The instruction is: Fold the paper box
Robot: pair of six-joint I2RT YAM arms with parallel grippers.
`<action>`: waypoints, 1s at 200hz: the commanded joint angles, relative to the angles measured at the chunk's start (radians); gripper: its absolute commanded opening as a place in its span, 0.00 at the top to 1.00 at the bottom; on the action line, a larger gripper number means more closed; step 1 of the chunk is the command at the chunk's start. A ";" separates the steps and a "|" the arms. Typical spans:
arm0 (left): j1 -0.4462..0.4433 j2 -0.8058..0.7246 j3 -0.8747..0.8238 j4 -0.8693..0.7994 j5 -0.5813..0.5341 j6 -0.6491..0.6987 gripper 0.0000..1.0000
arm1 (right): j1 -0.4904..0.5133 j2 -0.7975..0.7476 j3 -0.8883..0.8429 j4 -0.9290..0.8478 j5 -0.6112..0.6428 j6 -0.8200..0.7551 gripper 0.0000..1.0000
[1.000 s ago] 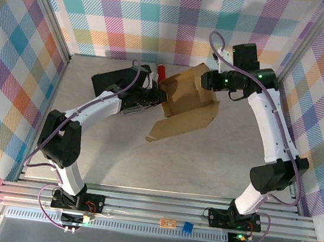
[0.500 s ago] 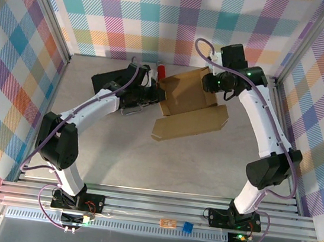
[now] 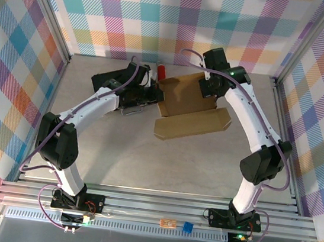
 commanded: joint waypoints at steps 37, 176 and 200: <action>-0.003 -0.045 0.076 -0.005 0.020 0.027 1.00 | 0.035 -0.005 0.013 -0.034 0.072 -0.012 1.00; -0.047 -0.029 0.193 -0.225 -0.162 0.059 1.00 | 0.087 -0.008 0.016 -0.048 0.291 0.027 1.00; -0.047 -0.033 0.195 -0.213 -0.149 0.058 1.00 | 0.076 -0.040 -0.013 -0.029 0.125 0.054 1.00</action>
